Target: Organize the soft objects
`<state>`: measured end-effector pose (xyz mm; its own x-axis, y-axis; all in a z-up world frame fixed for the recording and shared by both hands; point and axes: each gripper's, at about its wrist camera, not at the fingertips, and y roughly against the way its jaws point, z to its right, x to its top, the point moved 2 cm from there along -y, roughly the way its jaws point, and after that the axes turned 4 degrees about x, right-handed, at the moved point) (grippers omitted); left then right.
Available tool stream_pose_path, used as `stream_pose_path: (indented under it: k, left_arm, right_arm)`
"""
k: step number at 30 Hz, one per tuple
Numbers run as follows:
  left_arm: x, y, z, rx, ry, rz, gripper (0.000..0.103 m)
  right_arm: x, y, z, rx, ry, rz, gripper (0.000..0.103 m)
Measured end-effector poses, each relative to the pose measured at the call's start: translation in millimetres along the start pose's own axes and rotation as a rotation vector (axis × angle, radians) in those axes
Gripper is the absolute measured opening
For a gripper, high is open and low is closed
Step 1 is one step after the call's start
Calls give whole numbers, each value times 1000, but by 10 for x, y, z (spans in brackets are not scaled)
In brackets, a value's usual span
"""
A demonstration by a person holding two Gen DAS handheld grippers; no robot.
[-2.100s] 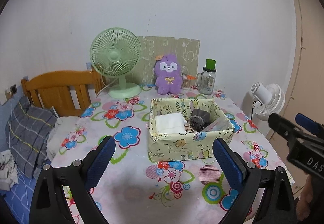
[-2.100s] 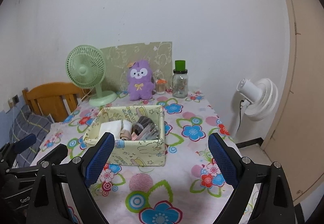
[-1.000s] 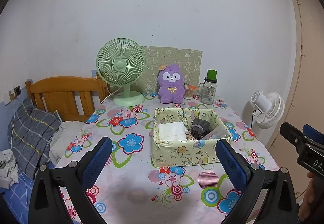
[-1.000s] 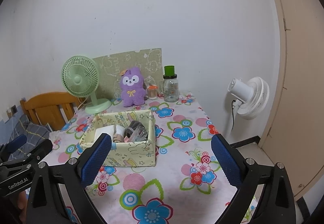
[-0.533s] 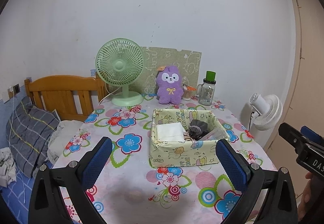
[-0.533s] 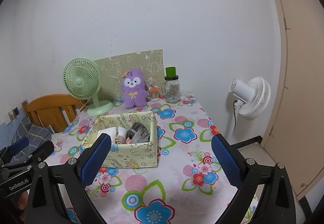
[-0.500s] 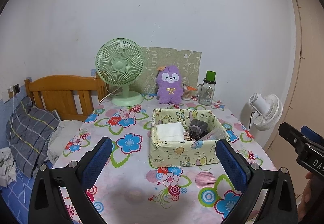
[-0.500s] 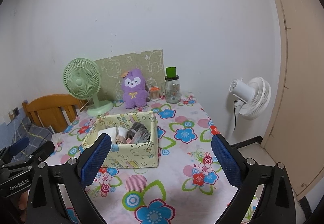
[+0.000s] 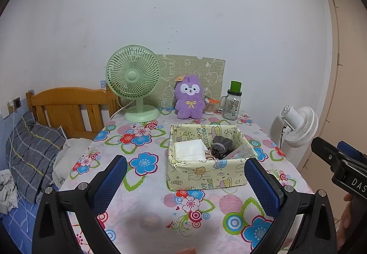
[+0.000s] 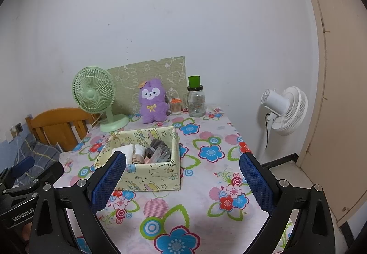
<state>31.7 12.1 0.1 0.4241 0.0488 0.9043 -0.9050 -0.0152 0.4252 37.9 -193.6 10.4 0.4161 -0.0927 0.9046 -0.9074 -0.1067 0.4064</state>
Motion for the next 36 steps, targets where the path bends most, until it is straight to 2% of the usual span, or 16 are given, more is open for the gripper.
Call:
stream_pose_path:
  k: [36]
  left_arm:
    - [3, -17, -3, 2, 0, 1, 103]
  right_arm:
    - [-12, 15, -20, 0, -15, 6, 101]
